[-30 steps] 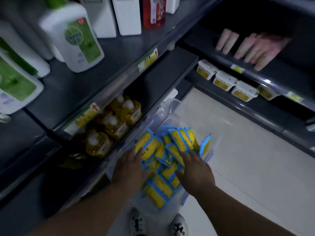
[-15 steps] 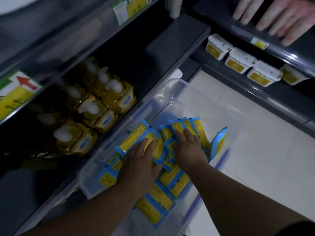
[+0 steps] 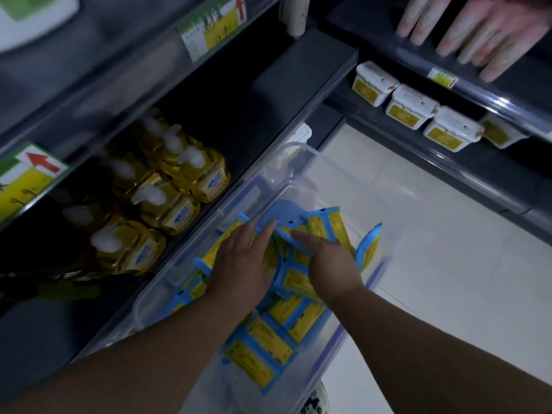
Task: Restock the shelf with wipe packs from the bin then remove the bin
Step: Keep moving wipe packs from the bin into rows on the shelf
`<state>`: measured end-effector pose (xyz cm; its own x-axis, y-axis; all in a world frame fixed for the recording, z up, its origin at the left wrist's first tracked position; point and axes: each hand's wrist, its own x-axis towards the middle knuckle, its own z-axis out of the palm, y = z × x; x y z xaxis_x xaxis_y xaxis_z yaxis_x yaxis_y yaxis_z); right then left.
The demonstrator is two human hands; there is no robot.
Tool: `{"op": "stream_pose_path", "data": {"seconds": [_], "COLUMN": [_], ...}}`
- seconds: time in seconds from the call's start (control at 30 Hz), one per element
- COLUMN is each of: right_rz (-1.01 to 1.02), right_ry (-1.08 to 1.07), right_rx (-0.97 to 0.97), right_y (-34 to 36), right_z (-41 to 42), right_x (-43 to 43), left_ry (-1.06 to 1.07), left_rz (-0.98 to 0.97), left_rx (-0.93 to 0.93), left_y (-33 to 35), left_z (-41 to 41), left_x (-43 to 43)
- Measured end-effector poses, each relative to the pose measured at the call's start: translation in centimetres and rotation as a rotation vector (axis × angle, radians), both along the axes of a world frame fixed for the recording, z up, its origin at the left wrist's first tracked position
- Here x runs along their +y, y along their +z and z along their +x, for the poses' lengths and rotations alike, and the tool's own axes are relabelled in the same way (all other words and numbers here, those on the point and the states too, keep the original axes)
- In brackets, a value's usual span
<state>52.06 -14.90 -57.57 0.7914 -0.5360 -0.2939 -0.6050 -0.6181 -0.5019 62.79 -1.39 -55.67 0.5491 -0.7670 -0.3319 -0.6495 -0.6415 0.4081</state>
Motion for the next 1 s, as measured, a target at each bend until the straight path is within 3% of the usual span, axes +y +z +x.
{"op": "stream_pose_path", "data": {"seconds": [0.17, 0.27, 0.43, 0.53, 0.63, 0.87, 1.0], "right_rz": [0.111, 0.202, 0.251, 0.146, 0.028, -0.02, 0.185], "right_ry": [0.098, -0.058, -0.102, 0.055, 0.057, -0.102, -0.316], "right_rx": [-0.255, -0.261, 0.107, 0.308, 0.389, 0.168, -0.138], "right_y": [2.1, 2.0, -1.1, -3.2, -3.1, 1.7, 6.9], "right_z": [-0.8, -0.7, -1.1, -1.1, -0.6, 0.1, 0.5], "right_x": [0.8, 1.3, 2.2, 3.4, 4.0, 3.0, 3.6], "left_ry": [0.017, 0.067, 0.28, 0.357, 0.341, 0.371, 0.417], "left_rz": [-0.11, -0.127, -0.142, -0.265, -0.337, -0.386, -0.441], "left_rx": [0.02, 0.018, 0.083, 0.113, 0.103, 0.087, 0.099], "left_y": [2.1, 2.3, 1.3, 0.4, -0.2, 2.6, 7.1], "left_z": [1.8, 2.3, 1.9, 1.5, 1.4, 1.7, 1.9], "left_x": [-0.4, 0.3, 2.2, 3.1, 4.0, 5.1, 5.0]}}
